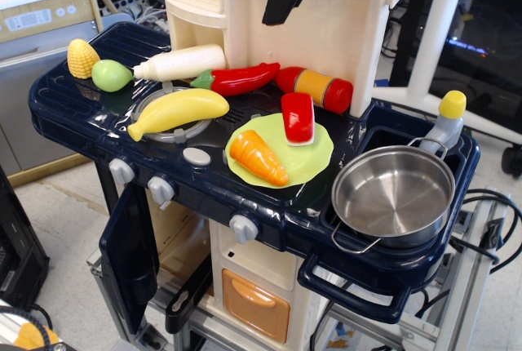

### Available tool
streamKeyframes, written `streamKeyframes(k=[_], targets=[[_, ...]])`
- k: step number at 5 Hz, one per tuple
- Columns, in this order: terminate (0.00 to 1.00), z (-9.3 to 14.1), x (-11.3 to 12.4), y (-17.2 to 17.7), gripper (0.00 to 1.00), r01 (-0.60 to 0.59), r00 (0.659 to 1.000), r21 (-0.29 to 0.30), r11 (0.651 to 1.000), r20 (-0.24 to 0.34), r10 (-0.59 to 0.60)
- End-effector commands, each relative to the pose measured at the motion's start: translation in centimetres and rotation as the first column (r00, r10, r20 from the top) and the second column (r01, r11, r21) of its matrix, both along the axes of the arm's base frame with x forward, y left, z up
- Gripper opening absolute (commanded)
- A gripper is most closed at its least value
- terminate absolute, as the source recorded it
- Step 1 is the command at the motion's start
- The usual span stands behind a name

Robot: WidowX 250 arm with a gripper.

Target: Put banana in pot or pan

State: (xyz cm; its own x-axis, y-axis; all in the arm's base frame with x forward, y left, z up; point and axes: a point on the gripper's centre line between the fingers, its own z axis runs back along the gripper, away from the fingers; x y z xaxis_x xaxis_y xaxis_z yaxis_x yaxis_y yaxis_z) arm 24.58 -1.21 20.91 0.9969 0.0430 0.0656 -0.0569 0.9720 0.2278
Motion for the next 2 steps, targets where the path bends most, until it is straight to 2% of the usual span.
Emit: streamKeyframes(k=[1,2], targets=[[0.00,0.0,0.0,0.0,1.00,0.000,1.000,0.000,1.000,0.000,0.000],[0.00,-1.7,2.2,3.4,1.00,0.125,0.992,0.015,0.992,0.027,-0.126]])
